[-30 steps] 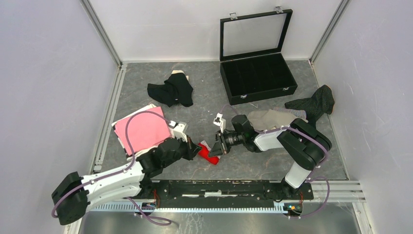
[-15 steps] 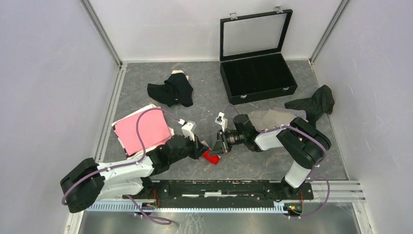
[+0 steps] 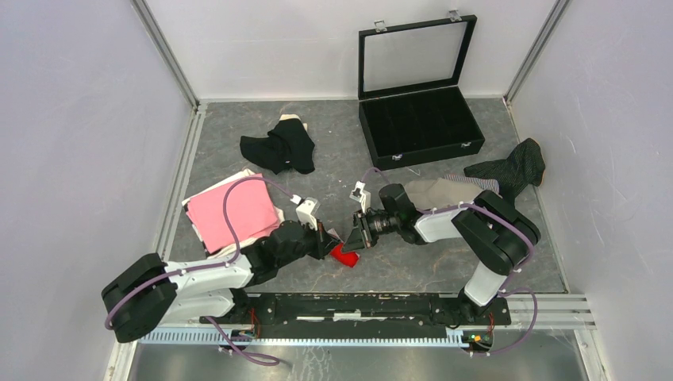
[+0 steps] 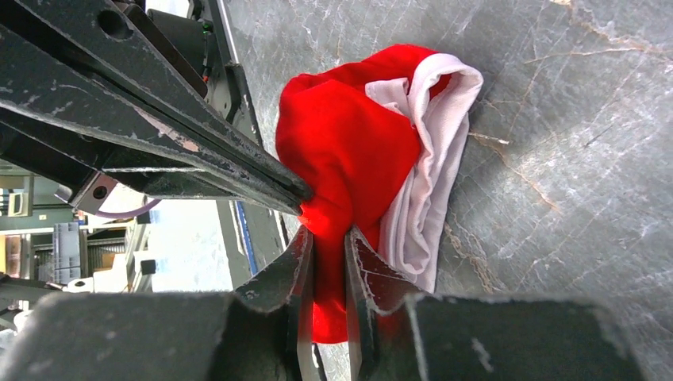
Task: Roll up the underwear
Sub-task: Roll the underwear to the center of the board.
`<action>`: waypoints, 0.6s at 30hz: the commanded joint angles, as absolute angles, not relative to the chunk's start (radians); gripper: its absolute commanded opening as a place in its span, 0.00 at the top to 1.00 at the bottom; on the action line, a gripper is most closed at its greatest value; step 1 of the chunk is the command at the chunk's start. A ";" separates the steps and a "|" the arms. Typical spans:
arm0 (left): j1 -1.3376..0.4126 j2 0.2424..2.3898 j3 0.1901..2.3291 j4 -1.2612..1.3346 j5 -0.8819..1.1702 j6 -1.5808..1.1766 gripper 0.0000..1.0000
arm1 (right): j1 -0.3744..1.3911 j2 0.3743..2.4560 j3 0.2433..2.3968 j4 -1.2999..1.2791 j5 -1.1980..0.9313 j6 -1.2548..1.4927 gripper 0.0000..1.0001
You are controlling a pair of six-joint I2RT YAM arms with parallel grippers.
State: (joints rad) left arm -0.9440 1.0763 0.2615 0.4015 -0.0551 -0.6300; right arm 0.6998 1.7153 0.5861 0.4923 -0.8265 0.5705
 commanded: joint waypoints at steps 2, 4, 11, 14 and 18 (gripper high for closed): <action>-0.945 1.090 0.234 0.458 -0.088 -0.612 0.98 | 0.684 1.726 0.587 0.345 -0.640 0.469 0.98; -0.945 1.090 0.225 0.469 -0.090 -0.615 0.98 | 0.684 1.720 0.590 0.327 -0.623 0.458 0.98; -0.945 1.126 0.225 0.495 -0.089 -0.617 0.98 | 0.685 1.701 0.597 0.292 -0.587 0.437 0.98; -0.945 1.139 0.225 0.507 -0.083 -0.616 0.98 | 0.685 1.695 0.599 0.271 -0.568 0.422 0.97; -0.945 1.144 0.228 0.507 -0.072 -0.614 0.98 | 0.684 1.689 0.600 0.247 -0.545 0.406 0.96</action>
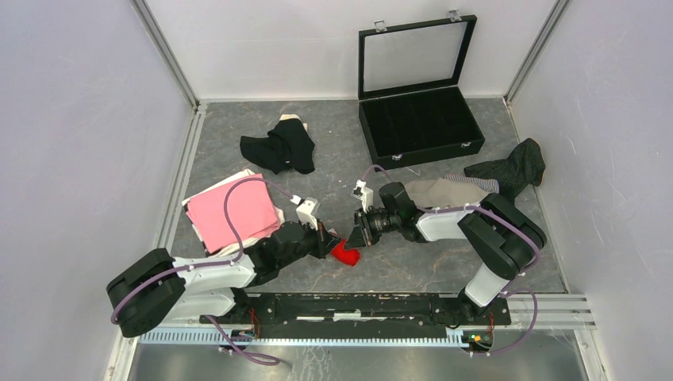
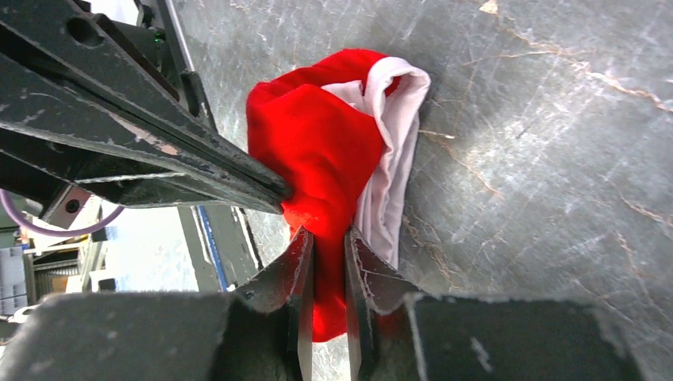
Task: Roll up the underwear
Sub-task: Roll the underwear to the center of the board.
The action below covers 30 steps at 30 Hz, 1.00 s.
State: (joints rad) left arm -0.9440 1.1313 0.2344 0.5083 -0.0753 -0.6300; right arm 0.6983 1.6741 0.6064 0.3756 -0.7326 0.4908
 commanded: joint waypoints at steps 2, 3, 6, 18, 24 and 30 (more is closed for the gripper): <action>-0.945 1.140 0.231 0.508 -0.066 -0.613 0.98 | 0.682 1.687 0.603 0.241 -0.540 0.404 0.95; -0.945 1.138 0.232 0.507 -0.061 -0.612 0.98 | 0.681 1.686 0.605 0.238 -0.536 0.403 0.95; -0.945 1.123 0.240 0.499 -0.051 -0.612 0.98 | 0.681 1.682 0.609 0.228 -0.525 0.401 0.95; -0.945 1.199 0.233 0.509 -0.120 -0.654 0.98 | 0.682 1.684 0.617 0.208 -0.571 0.378 0.89; -0.945 1.225 0.253 0.520 -0.142 -0.662 0.98 | 0.683 1.684 0.616 0.200 -0.574 0.367 0.79; -0.945 1.216 0.210 0.471 -0.218 -0.708 0.98 | 0.683 1.651 0.626 0.185 -0.581 0.353 0.64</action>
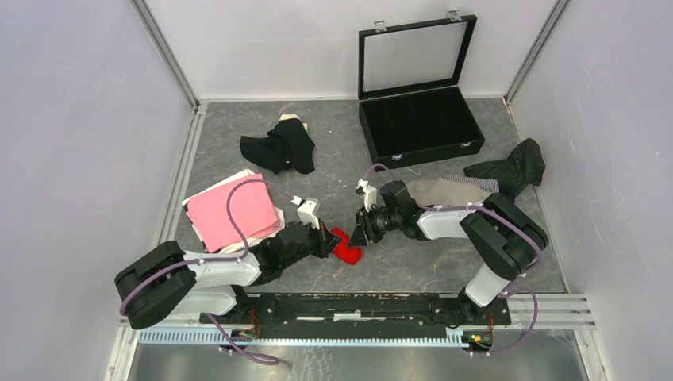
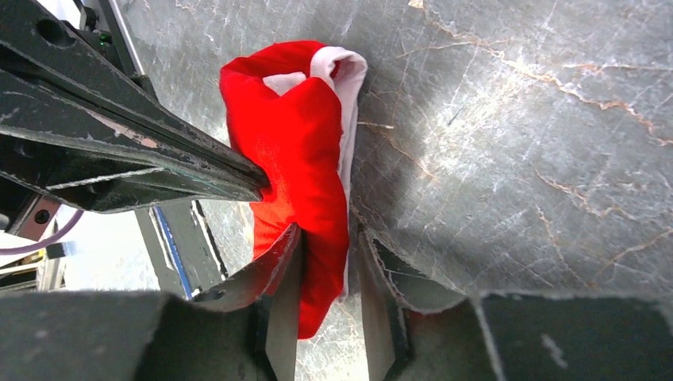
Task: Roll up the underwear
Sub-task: Roll the underwear to the center of the board.
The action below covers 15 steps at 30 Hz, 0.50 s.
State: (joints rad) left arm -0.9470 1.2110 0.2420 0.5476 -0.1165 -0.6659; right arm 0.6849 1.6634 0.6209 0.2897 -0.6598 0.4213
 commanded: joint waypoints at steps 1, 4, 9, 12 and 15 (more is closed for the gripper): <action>-0.945 1.215 0.197 0.471 -0.221 -0.714 0.98 | 0.684 1.645 0.629 0.178 -0.584 0.351 0.60; -0.944 1.214 0.164 0.480 -0.221 -0.732 0.98 | 0.684 1.632 0.636 0.173 -0.598 0.347 0.49; -0.944 1.245 0.131 0.520 -0.215 -0.747 0.98 | 0.685 1.609 0.655 0.160 -0.611 0.335 0.35; -0.945 1.251 0.114 0.544 -0.208 -0.752 0.98 | 0.684 1.583 0.670 0.136 -0.600 0.312 0.25; -0.945 1.241 0.099 0.555 -0.206 -0.752 0.98 | 0.685 1.555 0.696 0.094 -0.562 0.280 0.22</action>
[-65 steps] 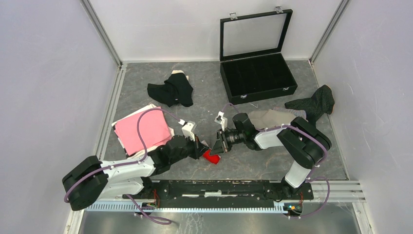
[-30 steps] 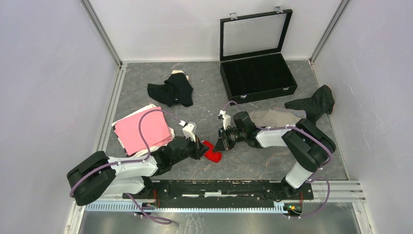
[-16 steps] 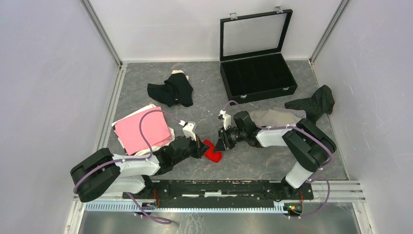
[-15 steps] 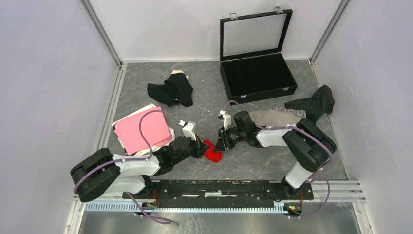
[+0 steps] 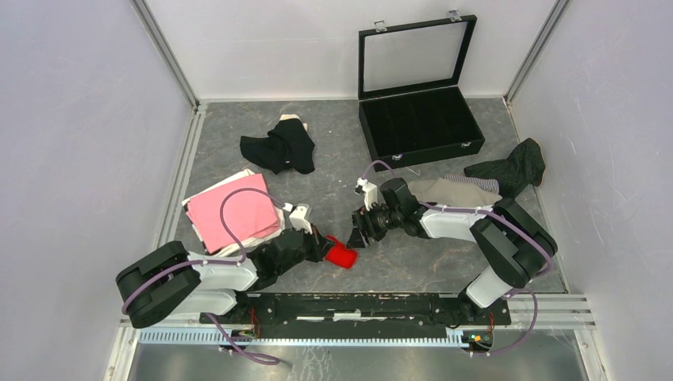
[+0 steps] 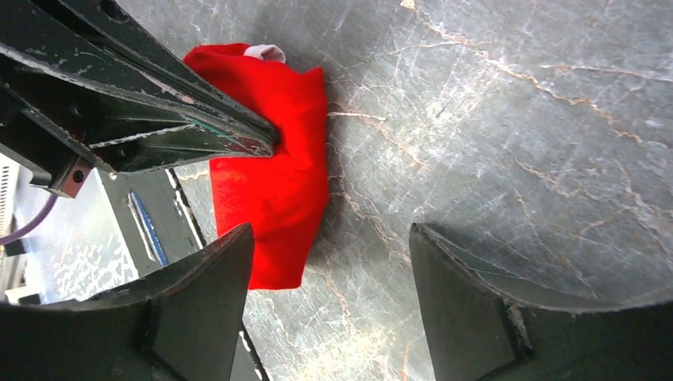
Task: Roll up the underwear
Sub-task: Roll the underwear to the center of the board.
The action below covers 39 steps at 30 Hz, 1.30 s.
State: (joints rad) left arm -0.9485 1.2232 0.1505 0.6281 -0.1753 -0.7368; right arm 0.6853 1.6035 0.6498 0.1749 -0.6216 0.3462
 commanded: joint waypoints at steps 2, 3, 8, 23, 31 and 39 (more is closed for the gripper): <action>-0.944 1.228 0.090 0.558 -0.206 -0.749 0.98 | 0.685 1.531 0.699 0.089 -0.537 0.272 0.21; -0.945 1.219 0.087 0.557 -0.208 -0.747 0.98 | 0.683 1.520 0.699 0.093 -0.525 0.273 0.21; -0.945 1.168 0.043 0.592 -0.211 -0.744 0.98 | 0.678 1.469 0.671 0.149 -0.482 0.314 0.19; -0.945 1.156 0.016 0.616 -0.207 -0.736 0.98 | 0.788 1.402 0.690 0.127 -0.508 0.124 0.20; -0.945 1.165 0.017 0.617 -0.206 -0.736 0.98 | 1.031 1.365 0.693 0.114 -0.206 -0.076 0.16; -0.945 1.190 0.022 0.629 -0.199 -0.736 0.98 | 1.189 1.384 0.666 0.175 0.024 -0.200 0.16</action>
State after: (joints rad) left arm -0.9485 1.1553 0.0509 0.7162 -0.1814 -0.7471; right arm 1.1210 1.3930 0.6674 0.1051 -0.1432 -0.0975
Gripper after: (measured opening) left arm 0.027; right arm 0.840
